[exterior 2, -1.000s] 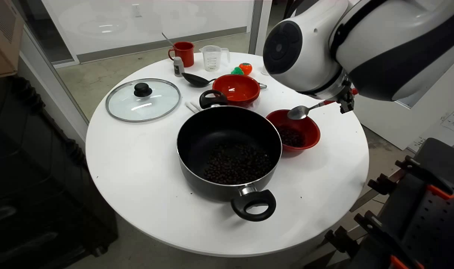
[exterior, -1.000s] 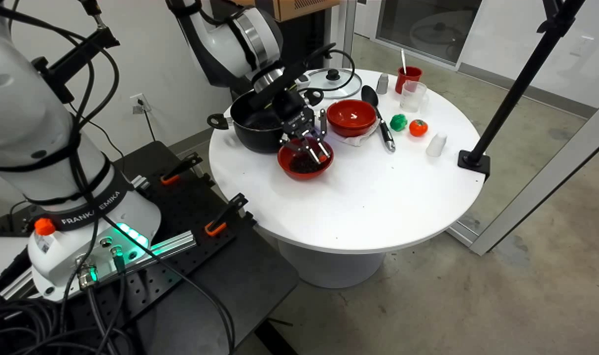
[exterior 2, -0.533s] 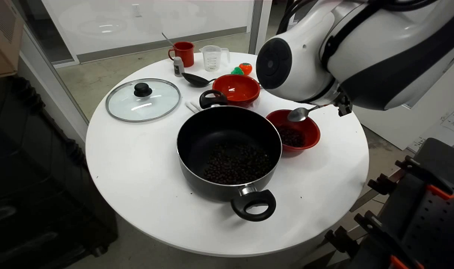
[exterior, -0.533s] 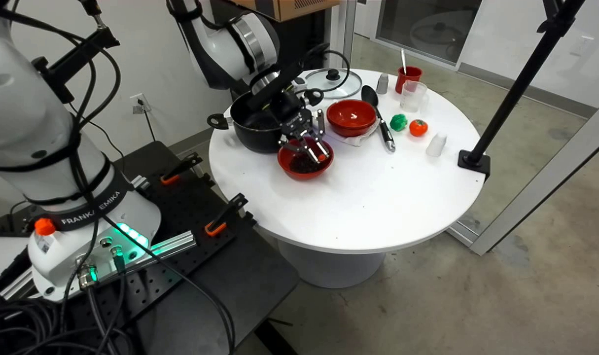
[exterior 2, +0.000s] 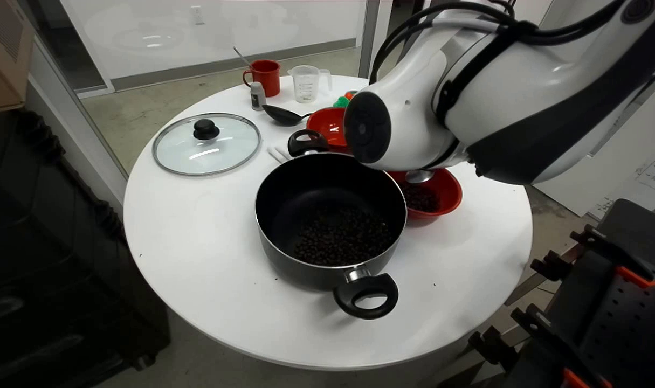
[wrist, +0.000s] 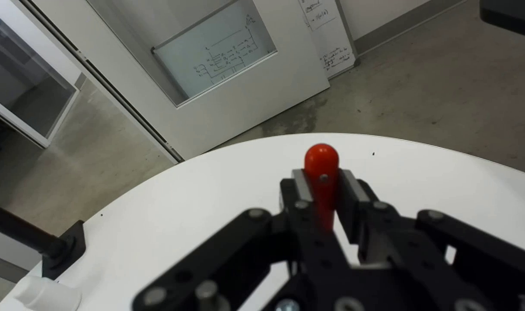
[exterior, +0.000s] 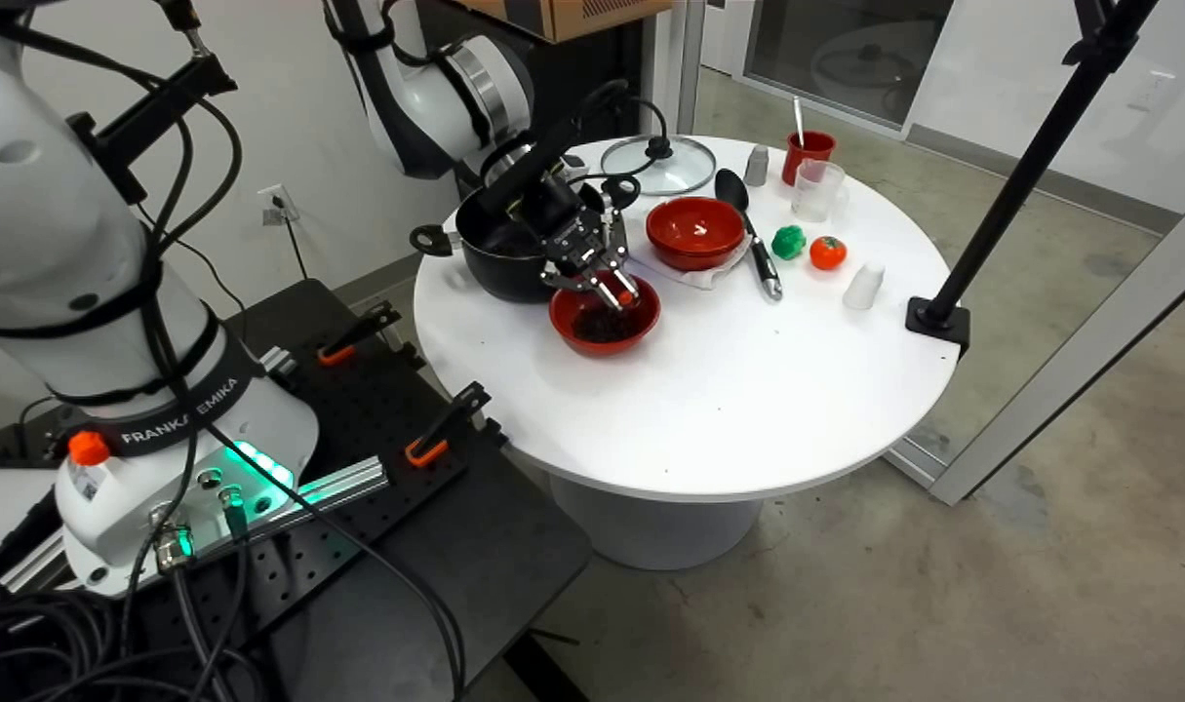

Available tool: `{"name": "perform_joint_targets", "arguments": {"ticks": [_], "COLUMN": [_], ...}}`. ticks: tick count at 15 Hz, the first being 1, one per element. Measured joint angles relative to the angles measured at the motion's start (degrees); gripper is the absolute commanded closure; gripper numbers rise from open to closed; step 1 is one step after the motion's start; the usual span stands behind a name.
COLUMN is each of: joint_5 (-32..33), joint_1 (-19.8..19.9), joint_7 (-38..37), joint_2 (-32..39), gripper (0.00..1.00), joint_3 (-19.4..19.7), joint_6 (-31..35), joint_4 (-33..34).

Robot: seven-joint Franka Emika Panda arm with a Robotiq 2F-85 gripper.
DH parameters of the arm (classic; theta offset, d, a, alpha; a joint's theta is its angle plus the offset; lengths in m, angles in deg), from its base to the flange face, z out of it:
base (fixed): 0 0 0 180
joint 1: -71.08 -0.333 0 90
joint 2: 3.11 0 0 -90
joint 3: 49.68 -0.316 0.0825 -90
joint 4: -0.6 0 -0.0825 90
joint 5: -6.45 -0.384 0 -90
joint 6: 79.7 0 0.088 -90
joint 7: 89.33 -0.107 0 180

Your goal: Use the spoon to put some contents of the bowl in the pot

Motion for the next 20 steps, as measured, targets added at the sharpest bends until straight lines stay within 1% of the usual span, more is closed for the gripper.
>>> {"name": "perform_joint_targets", "arguments": {"ticks": [6, 14, 20], "joint_5": [0.0, 0.1, 0.5], "joint_1": [-0.5, -0.5, -1.4], "joint_7": [-0.3, -0.3, -1.1], "joint_2": [3.2, 6.7, 7.7], "gripper": [0.95, 0.95, 0.95], "joint_3": [0.0, -0.1, -0.5], "joint_6": [-4.4, -6.6, -8.9], "joint_4": [2.2, 4.4, 5.4]}}
